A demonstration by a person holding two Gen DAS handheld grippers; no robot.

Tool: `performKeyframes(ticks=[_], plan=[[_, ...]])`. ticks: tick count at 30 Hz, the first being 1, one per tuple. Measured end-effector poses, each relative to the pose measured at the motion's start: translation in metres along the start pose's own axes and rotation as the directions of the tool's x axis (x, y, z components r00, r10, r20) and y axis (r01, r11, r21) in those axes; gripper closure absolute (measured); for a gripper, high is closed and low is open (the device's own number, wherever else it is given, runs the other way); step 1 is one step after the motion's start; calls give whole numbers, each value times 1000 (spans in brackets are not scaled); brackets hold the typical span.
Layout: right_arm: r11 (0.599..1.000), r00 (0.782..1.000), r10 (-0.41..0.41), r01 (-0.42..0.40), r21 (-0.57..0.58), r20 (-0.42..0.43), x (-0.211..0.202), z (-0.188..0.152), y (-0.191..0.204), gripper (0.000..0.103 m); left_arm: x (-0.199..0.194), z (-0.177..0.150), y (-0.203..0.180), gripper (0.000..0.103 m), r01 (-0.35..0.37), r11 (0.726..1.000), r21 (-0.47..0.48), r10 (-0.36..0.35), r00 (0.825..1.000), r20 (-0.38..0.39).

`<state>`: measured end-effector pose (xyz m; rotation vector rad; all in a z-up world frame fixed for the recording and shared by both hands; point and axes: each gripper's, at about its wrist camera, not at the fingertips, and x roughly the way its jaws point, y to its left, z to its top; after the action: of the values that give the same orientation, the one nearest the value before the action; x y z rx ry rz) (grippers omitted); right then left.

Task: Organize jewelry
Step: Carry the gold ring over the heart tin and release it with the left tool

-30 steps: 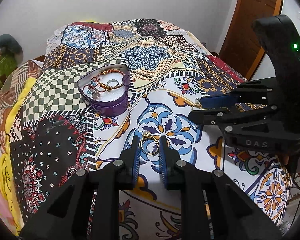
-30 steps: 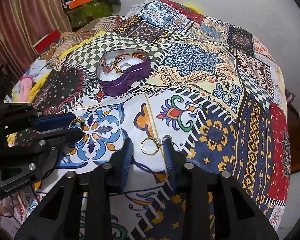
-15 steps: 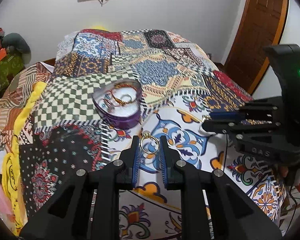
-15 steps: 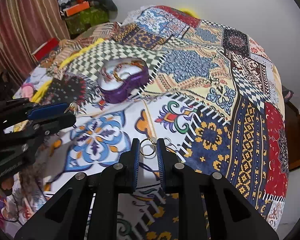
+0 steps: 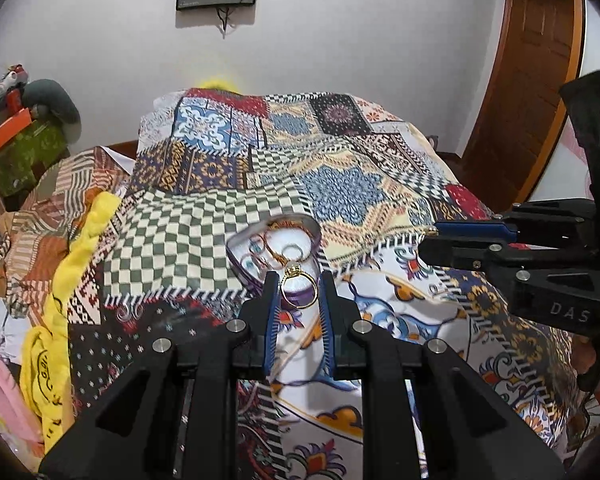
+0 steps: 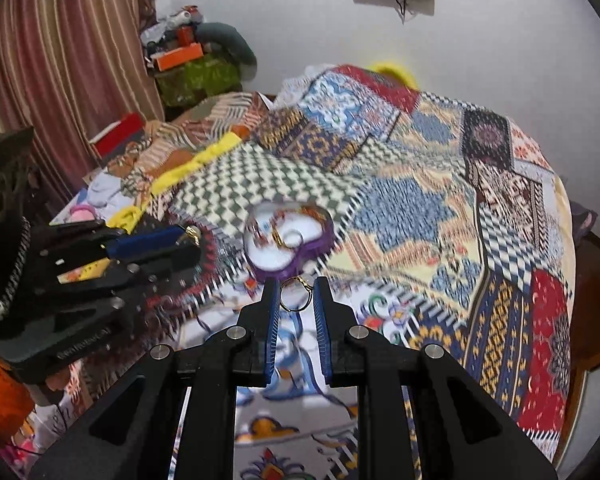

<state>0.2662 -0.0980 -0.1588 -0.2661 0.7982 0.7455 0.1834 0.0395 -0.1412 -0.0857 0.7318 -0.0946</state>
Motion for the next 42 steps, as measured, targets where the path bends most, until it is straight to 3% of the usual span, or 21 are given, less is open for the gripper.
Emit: performKeyframes(ticks=[9, 17, 28, 42], plan=[[1000, 999, 17, -17, -3, 44, 10, 27, 4, 88, 14, 11, 16, 85, -17, 1000, -9, 17, 1000, 12], [999, 999, 25, -26, 19, 28, 35, 42, 0, 88, 37, 18, 36, 85, -21, 999, -47, 21, 1000, -4], [998, 991, 65, -62, 27, -115, 91, 49, -6, 88, 83, 20, 58, 85, 61, 990, -125, -73, 993, -94], [996, 971, 86, -75, 54, -225, 131, 49, -20, 87, 114, 30, 60, 85, 35, 996, -85, -45, 991, -128]])
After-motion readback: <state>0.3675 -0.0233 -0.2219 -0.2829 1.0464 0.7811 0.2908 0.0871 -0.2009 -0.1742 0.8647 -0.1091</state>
